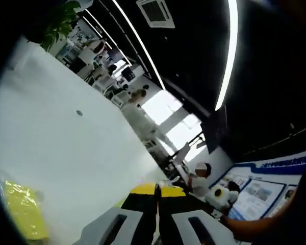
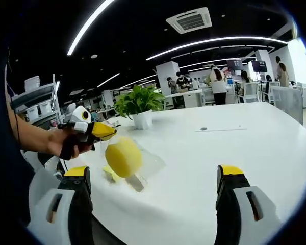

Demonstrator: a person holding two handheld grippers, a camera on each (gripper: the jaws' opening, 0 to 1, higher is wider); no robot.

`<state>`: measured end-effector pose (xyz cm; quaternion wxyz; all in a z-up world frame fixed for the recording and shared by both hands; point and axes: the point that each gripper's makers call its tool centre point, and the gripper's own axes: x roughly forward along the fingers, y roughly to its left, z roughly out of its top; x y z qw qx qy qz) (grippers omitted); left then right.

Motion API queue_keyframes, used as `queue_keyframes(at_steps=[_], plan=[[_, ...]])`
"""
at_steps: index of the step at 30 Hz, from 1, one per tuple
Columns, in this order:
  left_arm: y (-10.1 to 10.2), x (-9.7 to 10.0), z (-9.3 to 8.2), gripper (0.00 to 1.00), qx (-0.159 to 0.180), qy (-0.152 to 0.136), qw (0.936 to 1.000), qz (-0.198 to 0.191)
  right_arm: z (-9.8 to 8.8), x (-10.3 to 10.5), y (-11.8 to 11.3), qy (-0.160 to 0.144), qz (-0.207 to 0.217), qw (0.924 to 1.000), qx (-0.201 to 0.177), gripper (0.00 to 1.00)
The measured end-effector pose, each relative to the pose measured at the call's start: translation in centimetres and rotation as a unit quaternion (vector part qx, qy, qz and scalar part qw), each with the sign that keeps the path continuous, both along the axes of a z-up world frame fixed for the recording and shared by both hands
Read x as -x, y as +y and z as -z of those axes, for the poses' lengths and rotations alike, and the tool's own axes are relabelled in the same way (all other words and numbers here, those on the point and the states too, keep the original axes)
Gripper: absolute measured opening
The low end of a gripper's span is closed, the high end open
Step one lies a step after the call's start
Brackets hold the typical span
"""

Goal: Compare the silicone blocks by pressing each to a similar depth, holding the contact briefly, and releasing to observe deformation and rebound differences across the visible hardness samples.

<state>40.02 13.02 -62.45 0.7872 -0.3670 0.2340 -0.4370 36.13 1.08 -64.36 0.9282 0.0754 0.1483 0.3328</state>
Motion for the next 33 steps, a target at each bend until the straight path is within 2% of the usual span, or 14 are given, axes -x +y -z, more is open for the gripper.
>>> queue_keyframes(at_steps=[6, 12, 14, 16, 19, 22, 23, 25, 26, 29, 33], plan=[[-0.3, -0.1, 2.2, 0.0, -0.01, 0.024, 0.9997, 0.001, 0.4, 0.1, -0.1, 0.005, -0.002, 1.0, 0.004, 0.96], [0.0, -0.7, 3.6, 0.0, -0.01, 0.045, 0.9989, -0.009, 0.6, 0.1, 0.2, 0.013, -0.005, 0.9999, 0.001, 0.96], [0.3, -1.1, 4.1, 0.0, -0.02, 0.042, 0.9986, -0.023, 0.5, 0.1, 0.3, 0.013, -0.005, 0.9999, -0.001, 0.96], [1.1, -2.1, 5.2, 0.0, -0.052, 0.033, 0.9967, -0.052, 0.7, 0.0, 0.3, 0.013, -0.006, 0.9999, -0.001, 0.96], [1.6, -2.7, 5.5, 0.0, -0.058, 0.024, 0.9961, -0.062, 0.9, 0.1, 0.3, 0.019, -0.007, 0.9998, -0.001, 0.96], [2.4, -3.6, 6.4, 0.0, -0.083, 0.023, 0.9932, -0.079, 1.1, 0.2, 0.2, 0.024, -0.007, 0.9997, -0.001, 0.96], [3.2, -4.4, 7.2, 0.0, -0.105, 0.029, 0.9884, -0.106, 1.2, 0.2, 0.2, 0.025, -0.006, 0.9997, -0.001, 0.96], [4.0, -4.8, 8.5, 0.0, -0.108, 0.069, 0.9841, -0.123, 1.2, 0.2, 0.1, 0.027, -0.006, 0.9996, -0.004, 0.96], [4.4, -5.0, 9.1, 0.0, -0.121, 0.074, 0.9812, -0.132, 1.3, 0.2, 0.2, 0.027, -0.006, 0.9996, -0.005, 0.96], [4.6, -5.3, 9.8, 0.0, -0.113, 0.078, 0.9813, -0.135, 1.2, 0.1, 0.4, 0.028, -0.008, 0.9996, -0.005, 0.96], [4.9, -5.7, 11.2, 0.0, -0.136, 0.091, 0.9762, -0.142, 1.2, 0.1, 0.6, 0.033, -0.009, 0.9994, -0.005, 0.96]])
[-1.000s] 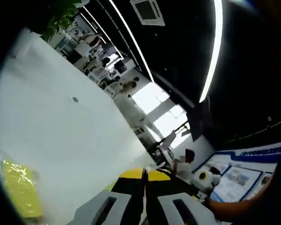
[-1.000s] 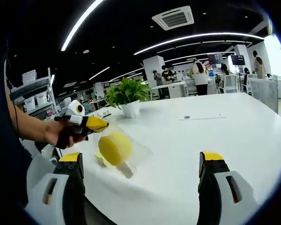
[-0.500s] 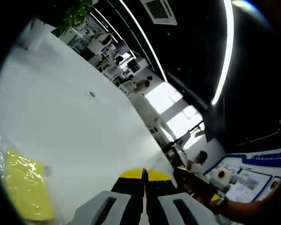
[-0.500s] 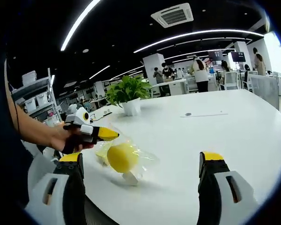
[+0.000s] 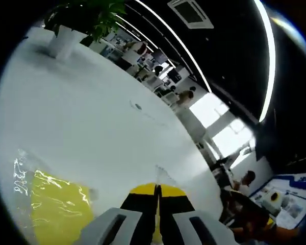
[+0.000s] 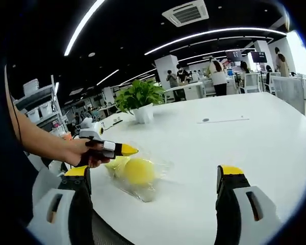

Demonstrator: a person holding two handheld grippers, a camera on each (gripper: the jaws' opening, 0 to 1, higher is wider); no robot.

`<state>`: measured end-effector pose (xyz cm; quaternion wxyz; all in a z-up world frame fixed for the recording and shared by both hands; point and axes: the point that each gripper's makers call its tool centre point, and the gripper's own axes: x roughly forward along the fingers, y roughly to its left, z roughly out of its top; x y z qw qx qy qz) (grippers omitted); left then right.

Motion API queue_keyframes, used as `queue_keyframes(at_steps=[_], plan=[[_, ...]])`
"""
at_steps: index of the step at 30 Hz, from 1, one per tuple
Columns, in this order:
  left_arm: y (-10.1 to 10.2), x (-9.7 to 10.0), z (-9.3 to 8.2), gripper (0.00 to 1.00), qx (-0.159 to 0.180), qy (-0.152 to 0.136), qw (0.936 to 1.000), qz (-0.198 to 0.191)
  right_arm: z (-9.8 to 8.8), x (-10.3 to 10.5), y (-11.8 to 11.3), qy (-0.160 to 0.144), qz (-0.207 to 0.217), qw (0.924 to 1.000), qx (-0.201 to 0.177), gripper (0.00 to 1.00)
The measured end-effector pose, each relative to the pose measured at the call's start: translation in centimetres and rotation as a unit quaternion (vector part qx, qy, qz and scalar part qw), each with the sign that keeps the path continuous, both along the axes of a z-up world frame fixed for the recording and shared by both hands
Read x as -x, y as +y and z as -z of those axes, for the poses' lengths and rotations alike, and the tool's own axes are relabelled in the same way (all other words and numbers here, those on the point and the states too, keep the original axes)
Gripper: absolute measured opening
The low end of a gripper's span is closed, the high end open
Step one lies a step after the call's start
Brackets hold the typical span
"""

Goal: Compare the silicone blocks by pressing each to a similar depth, holding the contact briefly, and releasing to observe deformation and rebound differences across the visible hardness samples.

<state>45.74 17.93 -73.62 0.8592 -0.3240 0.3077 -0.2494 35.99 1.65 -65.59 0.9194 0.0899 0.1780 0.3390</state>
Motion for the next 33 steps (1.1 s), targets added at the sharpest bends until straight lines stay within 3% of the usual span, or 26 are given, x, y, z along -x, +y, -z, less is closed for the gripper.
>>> queue_keyframes(at_steps=[18, 25, 33], plan=[[-0.2, -0.9, 3.2, 0.0, -0.043, 0.039, 0.9978, -0.032, 0.5, 0.5, 0.2, 0.012, -0.004, 0.9999, 0.005, 0.96], [0.0, -0.3, 4.4, 0.0, -0.083, 0.058, 0.9942, -0.036, 0.4, 0.6, -0.1, 0.013, -0.002, 0.9999, 0.005, 0.96], [-0.7, 0.0, 4.6, 0.0, -0.103, 0.052, 0.9926, -0.037, 0.8, 1.0, 0.1, 0.011, -0.01, 0.9996, 0.023, 0.96]])
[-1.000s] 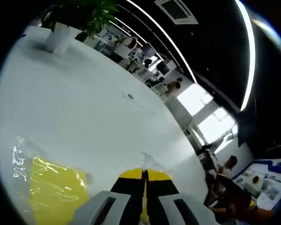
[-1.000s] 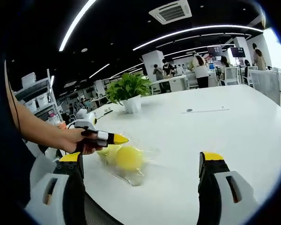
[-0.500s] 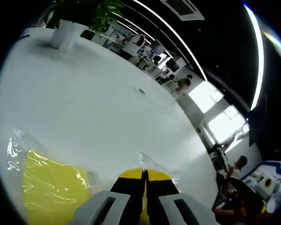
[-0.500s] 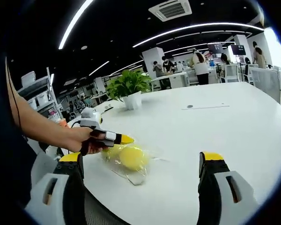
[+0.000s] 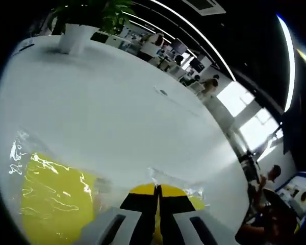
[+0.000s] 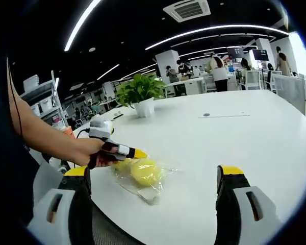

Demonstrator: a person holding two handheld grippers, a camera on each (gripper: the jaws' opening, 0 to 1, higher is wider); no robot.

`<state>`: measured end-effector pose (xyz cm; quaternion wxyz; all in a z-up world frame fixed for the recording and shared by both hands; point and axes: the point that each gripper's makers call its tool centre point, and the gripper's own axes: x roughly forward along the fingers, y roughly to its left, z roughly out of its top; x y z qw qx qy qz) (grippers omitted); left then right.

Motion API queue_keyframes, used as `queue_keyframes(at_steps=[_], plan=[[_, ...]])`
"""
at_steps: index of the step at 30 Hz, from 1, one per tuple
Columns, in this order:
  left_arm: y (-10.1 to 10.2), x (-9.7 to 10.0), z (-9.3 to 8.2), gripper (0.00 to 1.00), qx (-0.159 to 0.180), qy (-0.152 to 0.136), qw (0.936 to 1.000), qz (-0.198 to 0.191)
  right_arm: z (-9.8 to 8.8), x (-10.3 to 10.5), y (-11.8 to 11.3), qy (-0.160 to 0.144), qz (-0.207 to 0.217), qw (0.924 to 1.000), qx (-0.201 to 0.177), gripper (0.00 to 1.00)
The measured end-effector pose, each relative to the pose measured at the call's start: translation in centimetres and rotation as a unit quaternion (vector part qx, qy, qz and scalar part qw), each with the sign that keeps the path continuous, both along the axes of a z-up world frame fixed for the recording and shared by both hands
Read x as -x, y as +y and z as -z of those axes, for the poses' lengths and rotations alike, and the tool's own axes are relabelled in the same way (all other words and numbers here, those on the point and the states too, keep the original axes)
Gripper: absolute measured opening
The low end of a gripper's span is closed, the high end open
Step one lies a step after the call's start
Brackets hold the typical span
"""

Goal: Compare the silicone blocks by pressing each to a similar depth, holding the contact briefly, and releasing to observe deformation and rebound differences across the visible hardness samples.

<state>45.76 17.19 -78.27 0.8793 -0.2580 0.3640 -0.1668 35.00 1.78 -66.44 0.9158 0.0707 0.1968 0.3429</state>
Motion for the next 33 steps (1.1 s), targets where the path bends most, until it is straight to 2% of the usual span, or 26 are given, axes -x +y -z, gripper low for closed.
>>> queue_keyframes(at_steps=[2, 4, 6, 9, 10, 11, 12, 13, 14, 15, 18, 20, 21, 26, 27, 33], plan=[[-0.3, 0.1, 0.2, 0.0, -0.007, -0.003, 0.9999, 0.01, -0.1, -0.1, -0.1, -0.001, 0.002, 1.0, -0.004, 0.96], [-0.1, 0.0, 0.2, 0.03, -0.001, 0.0, 1.0, 0.006, -0.2, -0.2, -0.1, -0.002, 0.003, 1.0, -0.004, 0.96], [0.0, -0.1, -0.2, 0.18, -0.001, -0.004, 1.0, 0.009, -0.3, -0.2, -0.1, -0.002, 0.003, 1.0, -0.004, 0.96], [0.1, -0.4, -1.1, 0.26, -0.004, -0.021, 0.9996, 0.02, -0.4, -0.3, -0.2, -0.002, 0.005, 1.0, -0.005, 0.96], [0.2, -0.7, -1.5, 0.31, -0.01, -0.032, 0.9991, 0.026, -0.3, -0.3, -0.3, -0.001, 0.006, 1.0, -0.005, 0.96], [0.0, -1.0, -2.2, 0.37, -0.021, -0.055, 0.9974, 0.042, -0.3, -0.3, -0.3, 0.0, 0.006, 1.0, -0.005, 0.96], [-0.2, -1.0, -2.6, 0.47, -0.026, -0.064, 0.9959, 0.058, -0.3, -0.3, -0.3, -0.001, 0.007, 1.0, -0.005, 0.96], [-0.6, -1.2, -3.6, 0.56, -0.026, -0.088, 0.9928, 0.077, -0.3, -0.3, -0.3, -0.006, 0.006, 1.0, 0.0, 0.96], [-0.8, -1.3, -4.3, 0.67, -0.025, -0.105, 0.9899, 0.092, -0.4, -0.5, -0.5, -0.02, 0.005, 0.9997, 0.016, 0.96], [-0.8, -1.4, -5.4, 0.73, -0.034, -0.132, 0.9845, 0.11, -0.5, -0.7, -0.7, -0.039, 0.008, 0.9987, 0.031, 0.96], [0.2, -1.3, -6.8, 0.86, -0.062, -0.153, 0.9773, 0.133, -0.4, -0.7, -0.7, -0.024, 0.01, 0.9995, 0.018, 0.96], [1.1, -1.2, -7.4, 0.95, -0.065, -0.152, 0.9782, 0.126, -0.6, -0.9, -0.9, -0.027, 0.012, 0.9994, 0.015, 0.96], [1.6, -1.3, -8.1, 1.0, -0.066, -0.163, 0.9761, 0.129, -0.5, -1.0, -0.9, -0.025, 0.014, 0.9995, 0.016, 0.96], [3.9, -0.9, -10.8, 1.0, -0.089, -0.206, 0.9631, 0.147, -0.5, -1.5, -0.9, -0.024, 0.012, 0.9993, 0.025, 0.96], [4.6, -0.8, -11.4, 1.0, -0.101, -0.22, 0.9579, 0.153, -0.6, -1.6, -0.9, -0.027, 0.011, 0.9992, 0.027, 0.96], [7.8, 0.0, -13.0, 1.0, -0.111, -0.232, 0.9537, 0.157, -0.2, -2.2, -0.5, -0.021, 0.004, 0.9991, 0.038, 0.96]])
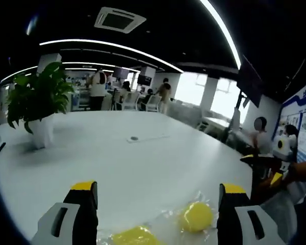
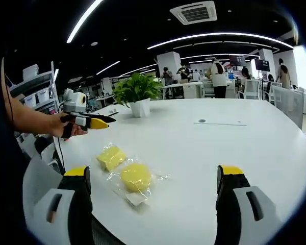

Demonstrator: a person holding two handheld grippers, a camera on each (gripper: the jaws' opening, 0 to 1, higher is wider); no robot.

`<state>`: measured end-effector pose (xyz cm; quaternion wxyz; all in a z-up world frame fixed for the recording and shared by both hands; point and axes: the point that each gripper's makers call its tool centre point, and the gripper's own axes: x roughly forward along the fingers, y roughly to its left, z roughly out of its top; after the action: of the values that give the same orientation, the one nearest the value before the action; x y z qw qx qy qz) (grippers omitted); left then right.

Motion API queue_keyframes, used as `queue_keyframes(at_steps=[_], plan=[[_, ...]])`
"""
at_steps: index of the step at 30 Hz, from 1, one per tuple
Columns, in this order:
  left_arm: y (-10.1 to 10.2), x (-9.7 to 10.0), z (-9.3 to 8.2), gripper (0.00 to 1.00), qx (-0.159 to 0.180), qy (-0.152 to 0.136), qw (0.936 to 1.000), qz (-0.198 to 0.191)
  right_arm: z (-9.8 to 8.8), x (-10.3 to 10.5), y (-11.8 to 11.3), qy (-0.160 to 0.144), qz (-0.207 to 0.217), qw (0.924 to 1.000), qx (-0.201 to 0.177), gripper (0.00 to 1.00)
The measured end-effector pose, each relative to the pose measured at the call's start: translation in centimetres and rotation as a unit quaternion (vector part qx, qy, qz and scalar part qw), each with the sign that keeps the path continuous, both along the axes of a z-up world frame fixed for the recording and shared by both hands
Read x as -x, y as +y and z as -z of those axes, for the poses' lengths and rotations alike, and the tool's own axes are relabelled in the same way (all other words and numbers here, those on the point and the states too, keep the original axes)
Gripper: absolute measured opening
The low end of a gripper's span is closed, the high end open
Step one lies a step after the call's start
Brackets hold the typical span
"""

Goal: Compare the silicone blocks by pressing each to a similar depth, holding the contact briefly, and releasing to observe deformation and rebound differences across the visible hardness samples.

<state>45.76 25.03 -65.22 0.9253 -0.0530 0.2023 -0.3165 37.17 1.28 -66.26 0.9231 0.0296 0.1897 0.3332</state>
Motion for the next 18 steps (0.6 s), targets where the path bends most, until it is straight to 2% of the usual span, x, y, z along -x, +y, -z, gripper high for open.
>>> queue_keyframes(at_steps=[5, 8, 10, 13, 15, 18], plan=[[2.8, 2.0, -0.5, 1.0, -0.035, -0.018, 0.9992, 0.01, 0.4, 0.1, 0.0, 0.004, -0.002, 0.9999, 0.011, 0.96], [4.7, 3.2, 0.0, 1.0, -0.047, -0.018, 0.9987, 0.006, 1.0, 0.5, -0.1, 0.007, -0.001, 0.9999, 0.011, 0.96], [6.0, 4.0, 0.1, 1.0, -0.043, -0.014, 0.999, -0.006, 1.3, 0.7, -0.3, 0.007, 0.002, 0.9998, 0.016, 0.96], [7.4, 5.3, -0.2, 1.0, -0.021, -0.023, 0.9994, -0.012, 2.0, 1.3, -0.4, -0.005, -0.006, 0.9988, 0.049, 0.96], [8.1, 6.0, -0.2, 1.0, -0.005, -0.022, 0.9996, -0.016, 2.1, 1.6, -0.5, 0.0, -0.006, 0.999, 0.044, 0.96], [9.4, 7.2, 0.2, 1.0, -0.01, -0.025, 0.9995, -0.018, 2.4, 1.9, -1.0, 0.005, 0.001, 0.9992, 0.04, 0.96]])
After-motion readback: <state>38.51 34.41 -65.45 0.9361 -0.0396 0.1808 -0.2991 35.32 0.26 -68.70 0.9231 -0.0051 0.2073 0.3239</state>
